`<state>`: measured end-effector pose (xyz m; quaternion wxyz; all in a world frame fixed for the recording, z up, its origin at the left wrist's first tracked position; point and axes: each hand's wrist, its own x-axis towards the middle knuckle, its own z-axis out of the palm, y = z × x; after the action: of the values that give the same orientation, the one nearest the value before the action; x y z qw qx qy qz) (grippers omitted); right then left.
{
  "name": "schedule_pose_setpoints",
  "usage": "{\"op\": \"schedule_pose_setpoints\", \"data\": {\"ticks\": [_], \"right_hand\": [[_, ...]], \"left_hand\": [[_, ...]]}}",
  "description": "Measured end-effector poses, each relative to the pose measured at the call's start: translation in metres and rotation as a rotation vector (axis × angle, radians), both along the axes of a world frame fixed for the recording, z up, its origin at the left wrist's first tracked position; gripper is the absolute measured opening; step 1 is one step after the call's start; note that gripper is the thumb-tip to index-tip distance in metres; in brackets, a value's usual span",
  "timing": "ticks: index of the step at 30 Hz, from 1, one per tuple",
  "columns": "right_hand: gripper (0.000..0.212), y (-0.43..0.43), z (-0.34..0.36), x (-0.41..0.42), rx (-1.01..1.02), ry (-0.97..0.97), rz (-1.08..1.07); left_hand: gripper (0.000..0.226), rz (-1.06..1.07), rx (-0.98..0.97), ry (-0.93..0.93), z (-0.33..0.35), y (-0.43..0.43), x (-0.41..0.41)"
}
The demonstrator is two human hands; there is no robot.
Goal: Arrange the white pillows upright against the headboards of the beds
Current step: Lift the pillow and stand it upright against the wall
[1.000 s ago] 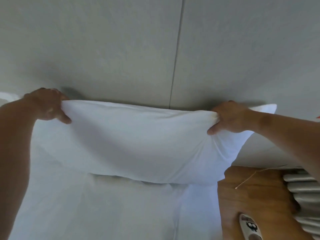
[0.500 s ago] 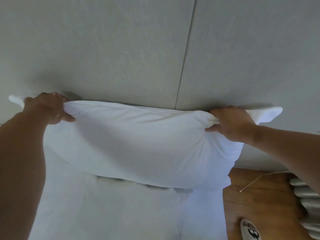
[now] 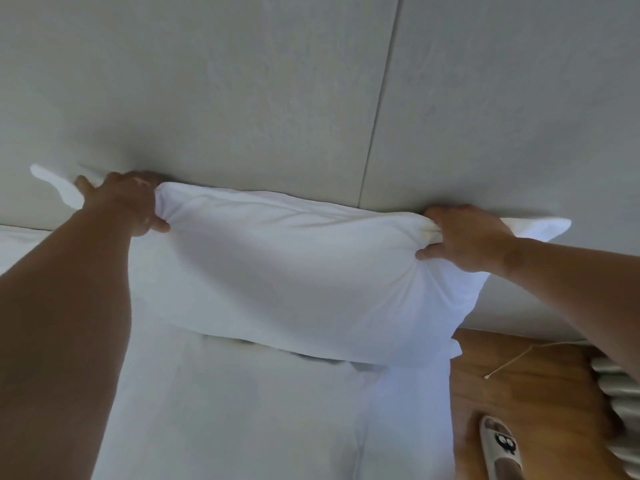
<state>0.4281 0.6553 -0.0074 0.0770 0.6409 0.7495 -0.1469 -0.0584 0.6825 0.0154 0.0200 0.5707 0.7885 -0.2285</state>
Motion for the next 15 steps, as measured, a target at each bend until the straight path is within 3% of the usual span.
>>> {"op": "schedule_pose_setpoints", "data": {"ticks": [5,9,15], "right_hand": [[0.065,-0.006,0.011,0.008,-0.002,0.003,0.063],[0.076,-0.021,0.021,0.017,0.129,0.042,0.224],[0.064,-0.081,0.019,0.011,0.339,0.279,0.473]], "left_hand": [[0.086,-0.056,0.1,-0.027,0.006,-0.023,-0.002],[0.084,-0.068,0.219,-0.088,0.003,-0.068,0.005],[0.077,0.261,0.521,-0.543,-0.02,-0.193,0.077]]}}
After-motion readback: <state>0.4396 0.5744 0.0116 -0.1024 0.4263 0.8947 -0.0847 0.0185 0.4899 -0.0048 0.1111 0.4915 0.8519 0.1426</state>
